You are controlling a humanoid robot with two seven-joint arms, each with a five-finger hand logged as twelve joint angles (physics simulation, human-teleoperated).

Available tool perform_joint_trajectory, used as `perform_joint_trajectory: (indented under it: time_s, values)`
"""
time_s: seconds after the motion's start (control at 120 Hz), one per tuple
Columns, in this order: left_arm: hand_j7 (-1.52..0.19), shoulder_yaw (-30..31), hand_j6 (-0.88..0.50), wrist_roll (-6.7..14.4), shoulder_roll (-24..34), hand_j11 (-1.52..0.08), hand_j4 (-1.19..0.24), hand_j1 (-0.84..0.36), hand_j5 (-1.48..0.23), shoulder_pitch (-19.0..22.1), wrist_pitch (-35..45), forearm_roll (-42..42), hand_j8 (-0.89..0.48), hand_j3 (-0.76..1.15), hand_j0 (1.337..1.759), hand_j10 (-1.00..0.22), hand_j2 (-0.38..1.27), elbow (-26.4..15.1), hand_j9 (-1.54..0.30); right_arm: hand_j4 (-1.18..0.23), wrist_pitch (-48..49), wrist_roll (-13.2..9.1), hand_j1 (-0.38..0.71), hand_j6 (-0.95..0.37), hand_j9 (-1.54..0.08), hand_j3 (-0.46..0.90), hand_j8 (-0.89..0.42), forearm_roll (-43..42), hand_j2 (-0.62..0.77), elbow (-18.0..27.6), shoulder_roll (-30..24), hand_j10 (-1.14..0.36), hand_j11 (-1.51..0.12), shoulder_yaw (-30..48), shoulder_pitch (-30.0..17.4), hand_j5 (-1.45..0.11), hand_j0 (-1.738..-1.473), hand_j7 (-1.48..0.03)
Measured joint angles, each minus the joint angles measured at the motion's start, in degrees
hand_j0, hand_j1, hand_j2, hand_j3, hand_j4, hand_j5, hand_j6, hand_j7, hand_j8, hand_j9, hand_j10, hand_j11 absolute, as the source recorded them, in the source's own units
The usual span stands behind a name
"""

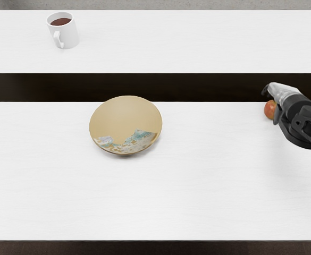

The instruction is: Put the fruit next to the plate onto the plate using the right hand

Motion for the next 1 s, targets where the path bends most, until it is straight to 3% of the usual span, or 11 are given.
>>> perform_joint_trajectory:
  time_s: [0.667, 0.875, 1.0]
  values:
    - [0.00, 0.00, 0.00, 0.00, 0.00, 0.00, 0.00, 0.35, 0.00, -0.08, 0.00, 0.00, 0.00, 0.00, 1.658, 0.00, 0.00, 0.00, 0.00, -0.44, -0.28, 0.00, 0.17, -0.44, -0.56, 0.00, -0.44, 0.28, -0.08, -0.52, 0.00, -0.44, -0.56, 0.01, -0.68, -0.56, -1.658, -0.56]
    - [0.00, -0.01, 0.00, 0.00, 0.00, 0.00, 0.00, 0.35, 0.00, -0.04, 0.00, 0.00, 0.00, 0.00, 1.658, 0.00, 0.00, 0.00, 0.00, -0.50, -0.33, 0.00, 0.20, -0.41, -0.63, 0.00, -0.44, 0.20, -0.09, -0.70, 0.02, -0.50, -0.63, 0.04, -1.05, -0.62, -1.654, -0.63]
    - [0.00, 0.00, 0.00, 0.00, 0.00, 0.00, 0.00, 0.35, 0.00, -0.03, 0.00, 0.00, 0.00, 0.00, 1.658, 0.00, 0.00, 0.00, 0.00, -0.56, -0.29, -0.01, 0.22, -0.38, -0.70, 0.00, -0.41, 0.19, 0.00, -0.73, 0.02, -0.55, -0.70, 0.04, -1.14, -0.69, -1.653, -0.70]
